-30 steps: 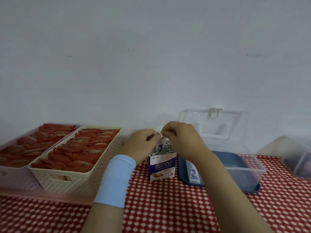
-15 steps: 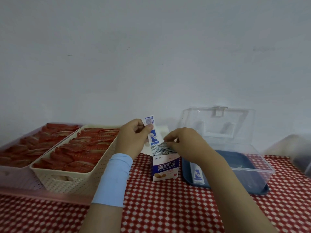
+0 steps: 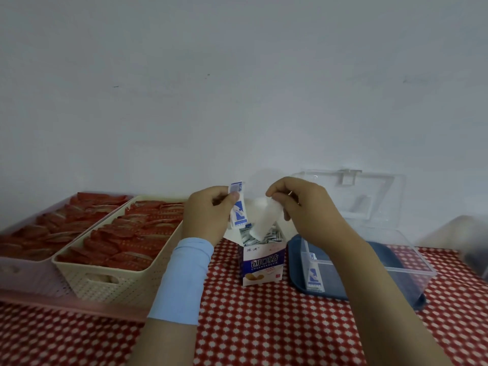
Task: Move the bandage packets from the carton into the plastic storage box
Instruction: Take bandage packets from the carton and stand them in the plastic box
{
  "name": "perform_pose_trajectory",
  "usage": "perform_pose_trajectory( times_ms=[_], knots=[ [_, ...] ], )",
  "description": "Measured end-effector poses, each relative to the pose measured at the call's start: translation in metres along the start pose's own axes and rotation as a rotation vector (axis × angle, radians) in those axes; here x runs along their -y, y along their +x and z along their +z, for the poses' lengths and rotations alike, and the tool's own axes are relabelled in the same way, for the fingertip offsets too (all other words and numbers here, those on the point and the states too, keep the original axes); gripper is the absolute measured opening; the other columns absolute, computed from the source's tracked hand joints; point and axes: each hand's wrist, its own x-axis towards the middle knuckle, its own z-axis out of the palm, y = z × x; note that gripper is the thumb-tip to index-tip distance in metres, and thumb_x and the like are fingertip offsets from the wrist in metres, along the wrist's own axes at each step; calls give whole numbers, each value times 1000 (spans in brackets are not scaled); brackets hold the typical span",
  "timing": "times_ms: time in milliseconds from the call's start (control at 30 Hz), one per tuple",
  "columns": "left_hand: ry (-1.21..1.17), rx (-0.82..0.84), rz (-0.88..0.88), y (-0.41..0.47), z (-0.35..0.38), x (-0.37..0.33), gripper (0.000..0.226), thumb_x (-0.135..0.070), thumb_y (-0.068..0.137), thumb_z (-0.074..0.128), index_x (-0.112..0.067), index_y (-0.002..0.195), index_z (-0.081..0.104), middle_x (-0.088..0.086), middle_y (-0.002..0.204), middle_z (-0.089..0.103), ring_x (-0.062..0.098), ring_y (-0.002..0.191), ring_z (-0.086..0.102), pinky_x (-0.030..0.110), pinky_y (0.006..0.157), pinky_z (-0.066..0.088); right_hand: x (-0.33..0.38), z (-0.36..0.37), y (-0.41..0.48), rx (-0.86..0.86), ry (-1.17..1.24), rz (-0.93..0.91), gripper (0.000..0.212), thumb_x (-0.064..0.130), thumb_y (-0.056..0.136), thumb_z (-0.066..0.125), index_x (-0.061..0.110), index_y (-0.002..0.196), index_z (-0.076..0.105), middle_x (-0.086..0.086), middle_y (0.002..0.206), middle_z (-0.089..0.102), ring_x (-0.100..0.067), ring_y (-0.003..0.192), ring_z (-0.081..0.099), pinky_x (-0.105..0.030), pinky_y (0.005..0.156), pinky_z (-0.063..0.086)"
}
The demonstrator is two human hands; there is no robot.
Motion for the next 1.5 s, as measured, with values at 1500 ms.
perform_pose_trajectory(
  times_ms=[1500],
  knots=[
    [-650, 665, -305, -13, -14, -19, 36, -15, 79, 65, 2, 111, 64, 13, 101, 73, 21, 87, 72, 31, 72, 59, 13, 9, -2, 69, 433, 92, 22, 18, 95, 65, 28, 114, 73, 13, 77, 68, -4, 58, 54, -13, 54, 43]
  ],
)
